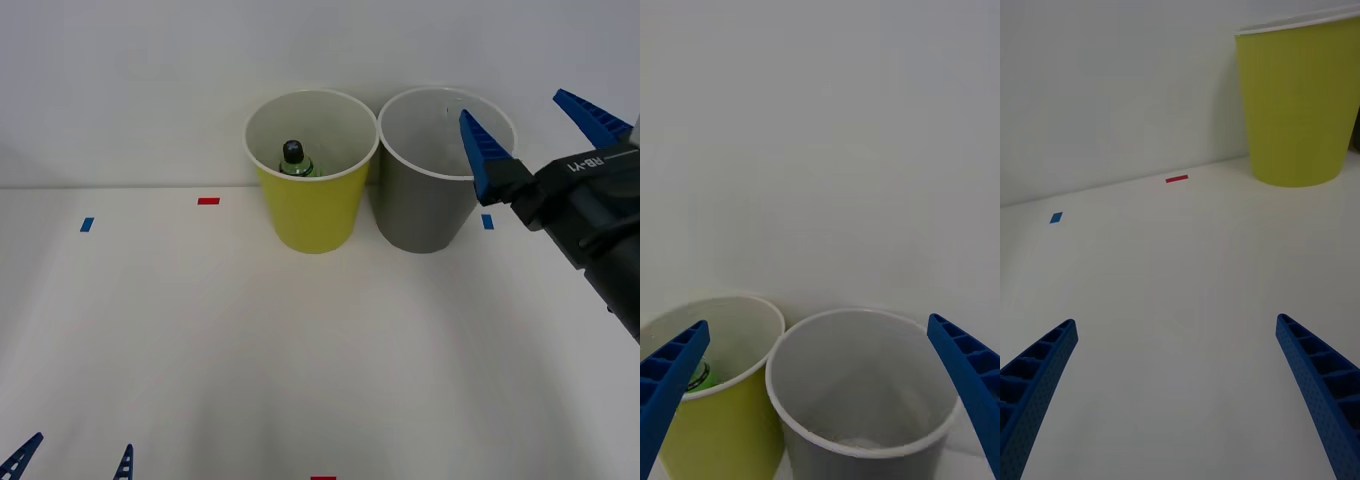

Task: Put cans in the gray bin and PET bottles in the light green bin.

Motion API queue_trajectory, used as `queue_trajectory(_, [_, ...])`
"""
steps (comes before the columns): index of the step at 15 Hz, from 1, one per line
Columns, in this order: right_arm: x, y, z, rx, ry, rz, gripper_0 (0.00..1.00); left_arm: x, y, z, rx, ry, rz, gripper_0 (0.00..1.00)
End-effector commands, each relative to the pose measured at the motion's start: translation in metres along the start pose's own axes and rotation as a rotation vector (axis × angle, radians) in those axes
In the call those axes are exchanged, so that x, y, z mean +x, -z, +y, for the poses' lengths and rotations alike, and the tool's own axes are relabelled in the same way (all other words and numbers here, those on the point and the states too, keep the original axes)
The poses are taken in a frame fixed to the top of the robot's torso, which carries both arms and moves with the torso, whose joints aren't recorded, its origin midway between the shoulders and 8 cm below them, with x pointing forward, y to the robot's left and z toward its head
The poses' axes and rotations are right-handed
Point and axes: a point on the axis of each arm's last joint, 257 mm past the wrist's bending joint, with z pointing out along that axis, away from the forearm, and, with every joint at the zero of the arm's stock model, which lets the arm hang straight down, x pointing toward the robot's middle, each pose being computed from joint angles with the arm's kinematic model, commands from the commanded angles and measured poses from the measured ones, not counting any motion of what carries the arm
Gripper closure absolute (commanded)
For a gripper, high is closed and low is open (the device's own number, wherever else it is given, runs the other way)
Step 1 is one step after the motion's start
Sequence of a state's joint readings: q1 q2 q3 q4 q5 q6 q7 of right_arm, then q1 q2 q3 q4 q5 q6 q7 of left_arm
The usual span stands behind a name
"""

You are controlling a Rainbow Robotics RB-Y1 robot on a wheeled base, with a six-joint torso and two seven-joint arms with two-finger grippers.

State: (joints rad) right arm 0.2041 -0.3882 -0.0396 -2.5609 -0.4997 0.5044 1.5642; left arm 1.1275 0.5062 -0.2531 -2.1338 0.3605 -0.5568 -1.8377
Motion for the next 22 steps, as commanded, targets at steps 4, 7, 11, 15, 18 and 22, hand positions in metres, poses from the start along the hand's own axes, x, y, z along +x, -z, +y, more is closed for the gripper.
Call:
queue_trajectory(4, [0.044, 0.058, -0.038, 0.124, 0.014, 0.05, 0.0, 0.0, 0.0, 0.0, 0.0, 0.0, 0.0, 0.09])
queue_trajectory(7, [0.066, 0.076, -0.053, 0.177, -0.001, 0.076, 0.0, 0.0, 0.0, 0.0, 0.0, 0.0, 0.0, 0.09])
queue_trajectory(11, [0.105, 0.083, -0.064, 0.221, -0.042, 0.023, 0.0, 0.0, 0.0, 0.0, 0.0, 0.0, 0.0, 0.09])
queue_trajectory(15, [0.122, 0.098, -0.064, 0.309, -0.092, 0.036, 0.0, 0.0, 0.0, 0.0, 0.0, 0.0, 0.0, 0.09])
queue_trajectory(18, [0.128, 0.105, -0.068, 0.324, -0.047, 0.06, 0.0, 0.0, 0.0, 0.0, 0.0, 0.0, 0.0, 0.09])
queue_trajectory(22, [0.135, 0.127, -0.077, 0.347, -0.017, 0.094, 0.0, 0.0, 0.0, 0.0, 0.0, 0.0, 0.0, 0.09])
